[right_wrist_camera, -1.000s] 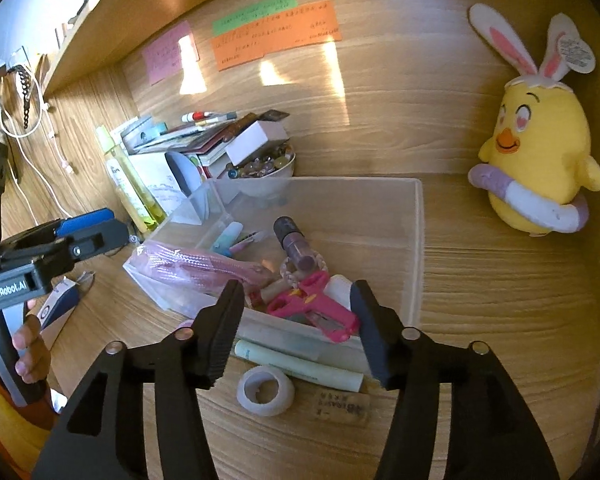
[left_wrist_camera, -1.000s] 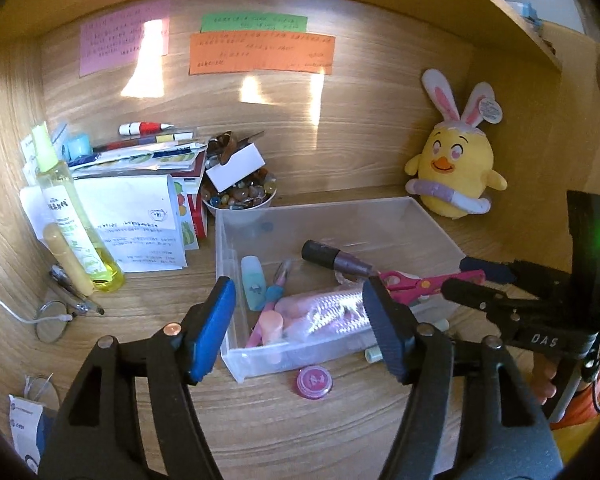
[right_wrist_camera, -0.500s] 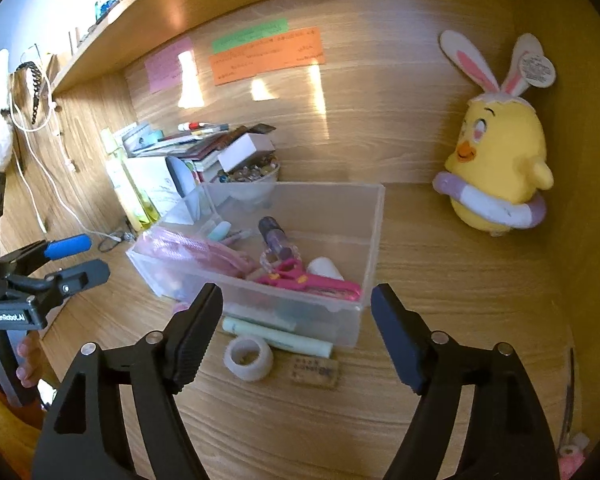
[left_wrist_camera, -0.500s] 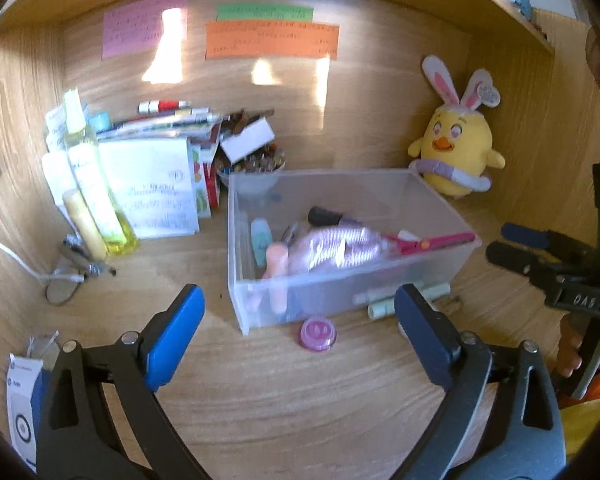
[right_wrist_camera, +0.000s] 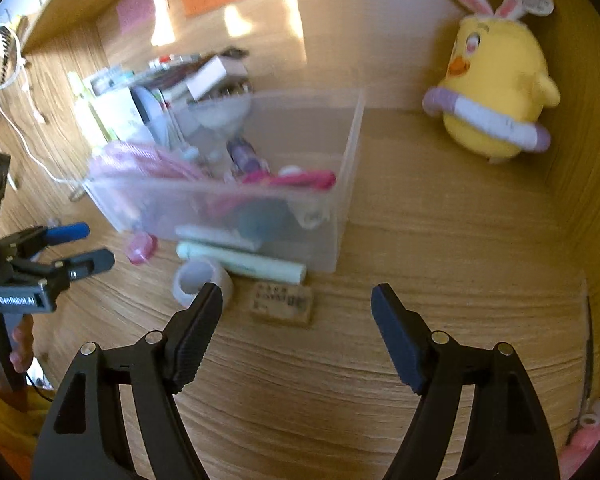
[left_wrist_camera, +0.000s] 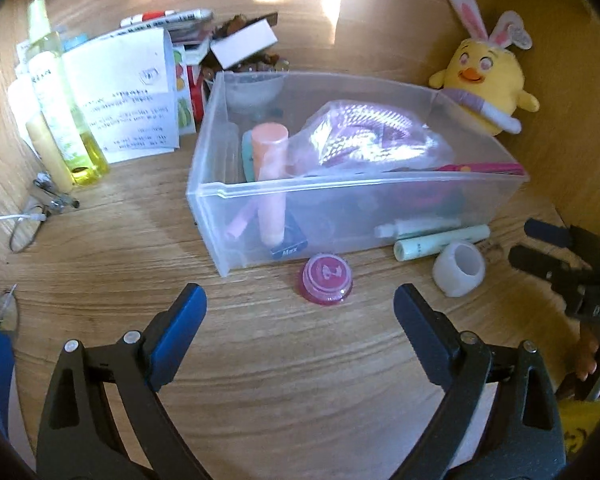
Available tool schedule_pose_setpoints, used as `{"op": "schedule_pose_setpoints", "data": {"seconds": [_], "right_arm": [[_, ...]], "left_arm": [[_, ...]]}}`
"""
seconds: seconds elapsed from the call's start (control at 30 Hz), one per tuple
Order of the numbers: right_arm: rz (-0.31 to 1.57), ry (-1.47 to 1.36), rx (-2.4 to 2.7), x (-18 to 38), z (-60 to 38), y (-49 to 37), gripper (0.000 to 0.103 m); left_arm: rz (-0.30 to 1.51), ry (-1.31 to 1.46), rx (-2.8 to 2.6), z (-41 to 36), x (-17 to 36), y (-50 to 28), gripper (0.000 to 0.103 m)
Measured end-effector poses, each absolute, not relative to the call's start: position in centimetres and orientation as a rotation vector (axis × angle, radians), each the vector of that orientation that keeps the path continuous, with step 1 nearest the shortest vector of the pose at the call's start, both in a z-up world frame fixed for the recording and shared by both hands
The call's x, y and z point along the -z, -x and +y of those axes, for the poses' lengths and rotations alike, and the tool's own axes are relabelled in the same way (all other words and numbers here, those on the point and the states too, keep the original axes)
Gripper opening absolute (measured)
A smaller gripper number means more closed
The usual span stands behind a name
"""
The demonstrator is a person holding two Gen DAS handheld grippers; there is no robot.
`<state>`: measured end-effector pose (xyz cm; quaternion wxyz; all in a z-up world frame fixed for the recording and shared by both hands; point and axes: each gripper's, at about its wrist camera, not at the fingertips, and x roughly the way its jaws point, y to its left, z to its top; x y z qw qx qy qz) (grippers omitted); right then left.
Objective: Organize objects
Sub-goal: 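Grasp the beige eraser with the right tool while the left tool grasps the pink round jar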
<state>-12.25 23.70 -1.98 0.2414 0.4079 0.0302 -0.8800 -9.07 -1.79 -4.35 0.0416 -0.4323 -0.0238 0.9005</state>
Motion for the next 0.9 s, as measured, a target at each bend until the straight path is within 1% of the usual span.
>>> {"op": "schedule_pose_setpoints", "data": {"seconds": [0.03,0.07,0.1,0.13,0.2,0.23,0.27,0.3,0.33,0.37,0.43,0.47,0.5,0.57,0.9], "right_arm": [[0.084,-1.132,2.398,2.3,23.5,12.4,0.074],[0.087,-1.139,2.392,2.5,23.4,12.4,0.074],[0.093,-1.144,2.389,2.6,23.2,12.5,0.074],[0.102,-1.144,2.390,2.7,23.0,12.5,0.074],[0.124,-1.141,2.387,2.8,22.5,12.5,0.074],[0.140,-1.149,2.379,3.0,22.2,12.6,0.072],[0.150,-1.152,2.376,3.1,22.0,12.6,0.070],[0.164,-1.158,2.368,3.4,21.7,12.6,0.065],[0.177,-1.166,2.361,3.6,21.5,12.6,0.058],[0.190,-1.172,2.354,3.7,21.3,12.6,0.056],[0.227,-1.162,2.359,3.9,20.9,12.5,0.047],[0.236,-1.157,2.357,3.9,20.8,12.4,0.044],[0.244,-1.153,2.355,3.9,20.8,12.3,0.039],[0.238,-1.150,2.350,3.9,20.9,12.4,0.039],[0.145,-1.059,2.388,1.3,22.2,11.4,0.039]], "left_arm": [[-0.071,1.336,-2.747,-1.7,4.6,9.4,0.087],[-0.064,1.346,-2.741,-1.5,4.8,9.6,0.081],[-0.051,1.360,-2.736,-1.3,5.1,9.9,0.077],[-0.043,1.368,-2.732,-1.1,5.3,10.1,0.075],[-0.027,1.377,-2.725,-0.8,5.6,10.5,0.069],[-0.021,1.382,-2.722,-0.7,5.7,10.7,0.067],[-0.013,1.387,-2.720,-0.6,5.8,10.8,0.061],[-0.006,1.390,-2.717,-0.5,5.9,10.9,0.058],[-0.006,1.392,-2.715,-0.4,5.9,10.9,0.057],[-0.011,1.393,-2.713,-0.4,5.9,10.9,0.055],[-0.016,1.400,-2.708,-0.4,6.0,11.0,0.050],[-0.017,1.399,-2.709,-0.4,6.0,11.0,0.046],[-0.016,1.397,-2.710,-0.4,6.1,11.0,0.041],[-0.017,1.390,-2.712,-0.5,6.1,11.0,0.035],[-0.065,1.334,-2.715,-1.1,5.2,9.2,0.035]]}}
